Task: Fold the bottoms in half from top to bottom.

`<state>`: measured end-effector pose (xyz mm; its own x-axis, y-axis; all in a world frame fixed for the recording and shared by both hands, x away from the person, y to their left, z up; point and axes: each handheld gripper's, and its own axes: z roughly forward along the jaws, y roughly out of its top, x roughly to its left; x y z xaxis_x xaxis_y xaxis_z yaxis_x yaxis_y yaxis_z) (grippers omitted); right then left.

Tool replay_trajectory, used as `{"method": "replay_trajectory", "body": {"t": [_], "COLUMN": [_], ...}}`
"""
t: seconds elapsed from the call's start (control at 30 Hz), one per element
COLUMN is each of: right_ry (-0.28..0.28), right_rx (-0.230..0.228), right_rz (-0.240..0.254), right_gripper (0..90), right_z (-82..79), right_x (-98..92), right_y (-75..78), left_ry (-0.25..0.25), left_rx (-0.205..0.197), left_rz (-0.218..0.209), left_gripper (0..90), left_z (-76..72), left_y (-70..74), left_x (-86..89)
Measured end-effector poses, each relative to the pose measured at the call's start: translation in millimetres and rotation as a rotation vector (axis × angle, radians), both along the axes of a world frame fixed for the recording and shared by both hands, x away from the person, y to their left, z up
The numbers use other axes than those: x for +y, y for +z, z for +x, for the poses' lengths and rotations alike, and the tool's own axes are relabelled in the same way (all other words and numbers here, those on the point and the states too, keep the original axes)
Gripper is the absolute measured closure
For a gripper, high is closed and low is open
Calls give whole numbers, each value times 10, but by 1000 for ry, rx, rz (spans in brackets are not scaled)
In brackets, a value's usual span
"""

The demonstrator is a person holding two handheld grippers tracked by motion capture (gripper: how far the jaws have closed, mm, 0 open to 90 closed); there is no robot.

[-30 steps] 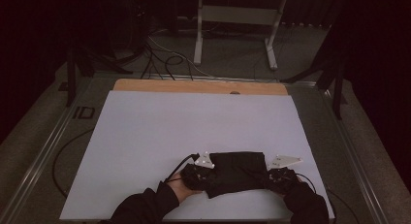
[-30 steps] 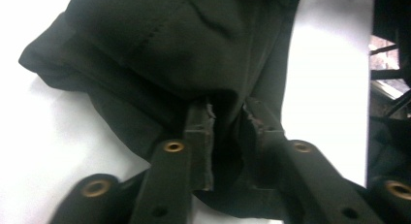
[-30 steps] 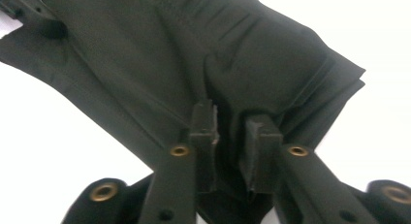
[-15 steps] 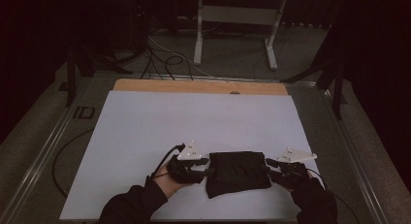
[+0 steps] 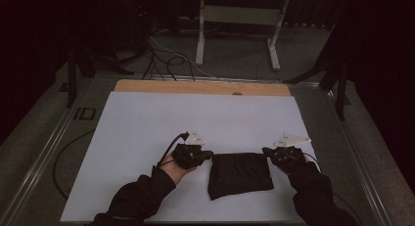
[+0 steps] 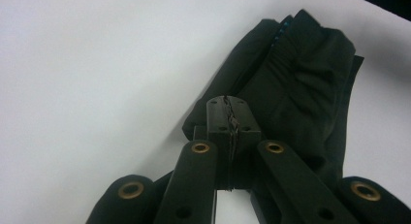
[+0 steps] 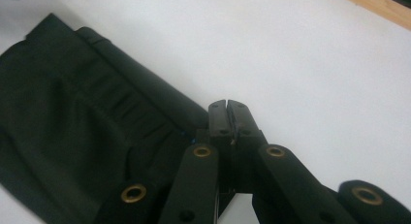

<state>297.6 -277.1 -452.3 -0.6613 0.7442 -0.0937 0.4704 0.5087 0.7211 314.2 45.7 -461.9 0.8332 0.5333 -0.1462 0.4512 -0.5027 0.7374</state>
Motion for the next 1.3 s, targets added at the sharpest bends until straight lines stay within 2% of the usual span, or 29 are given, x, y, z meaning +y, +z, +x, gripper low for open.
{"method": "replay_trajectory", "body": {"t": [0.07,0.13,0.17,0.23,0.43,0.6,0.73,1.17,1.3], "right_ry": [1,4,-3,-7,-26,-30,-36,-10,-4], "right_rx": [12,18,33,48,89,106,128,127,137], "right_rz": [-18,-19,-22,-23,-34,-43,-31,0,37], "right_gripper": [899,900,900,900,900,900,900,900,900], "right_z": [94,126,180,217,262,273,269,188,80], "right_x": [11,7,5,-2,-42,-64,-62,-28,-52], "right_y": [-46,-68,-119,-177,-341,-404,-449,-394,-377], "left_ry": [10,13,16,19,9,2,-3,-22,-50], "left_rx": [28,32,54,65,95,102,119,100,88], "left_rz": [-1,6,6,14,28,23,24,16,8], "left_gripper": [899,899,899,899,900,900,899,900,900], "left_z": [59,76,108,123,161,170,193,139,63], "left_y": [-73,-97,-148,-197,-311,-341,-381,-300,-249], "left_x": [-38,-48,-62,-78,-111,-149,-166,-195,-234]}}
